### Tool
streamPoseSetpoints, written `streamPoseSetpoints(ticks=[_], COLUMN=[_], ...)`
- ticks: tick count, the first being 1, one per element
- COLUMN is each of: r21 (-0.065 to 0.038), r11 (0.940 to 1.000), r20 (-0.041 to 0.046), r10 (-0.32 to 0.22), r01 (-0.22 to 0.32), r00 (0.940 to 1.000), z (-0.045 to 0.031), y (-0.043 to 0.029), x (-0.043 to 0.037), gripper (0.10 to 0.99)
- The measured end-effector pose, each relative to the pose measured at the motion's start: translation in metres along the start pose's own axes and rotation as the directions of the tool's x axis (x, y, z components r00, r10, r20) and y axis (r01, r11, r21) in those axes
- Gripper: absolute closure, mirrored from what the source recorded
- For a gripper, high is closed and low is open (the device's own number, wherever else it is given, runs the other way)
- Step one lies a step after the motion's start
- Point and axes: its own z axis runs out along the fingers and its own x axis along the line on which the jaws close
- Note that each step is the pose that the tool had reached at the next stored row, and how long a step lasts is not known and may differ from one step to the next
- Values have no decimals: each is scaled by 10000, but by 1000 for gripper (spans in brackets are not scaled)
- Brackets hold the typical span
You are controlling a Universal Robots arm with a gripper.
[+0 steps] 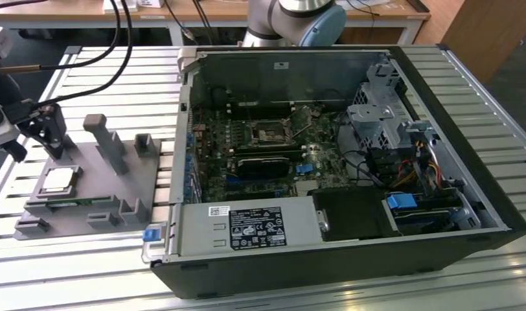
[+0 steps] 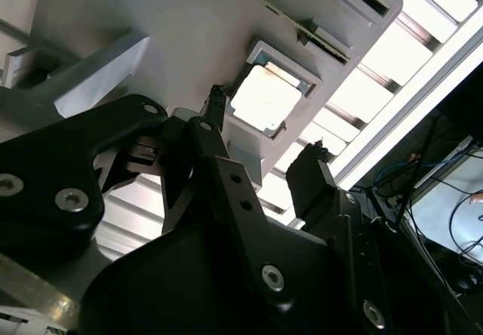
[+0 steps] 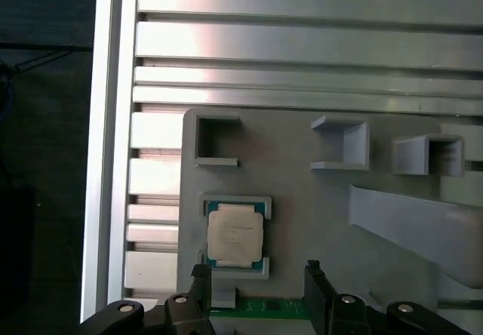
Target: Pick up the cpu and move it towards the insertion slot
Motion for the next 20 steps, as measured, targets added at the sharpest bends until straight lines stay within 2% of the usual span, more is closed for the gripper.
streamPoseSetpoints(ticks=[7,10,11,12,13,14,20], r21=[1,7,7,8,8,7,33], r11=[10000,10000,10000,10000,10000,10000,10000], r20=[-2,-4,-3,-3,-4,-2,-5], r10=[-1,0,-1,-1,-1,-1,-49], r01=[1,0,1,1,1,1,49], r00=[10000,10000,10000,10000,10000,10000,10000], z=[89,134,150,168,188,206,294], y=[-7,-9,-10,-11,-11,-12,-17], x=[0,0,1,1,1,1,4], gripper=[471,298,298,239,239,176,176])
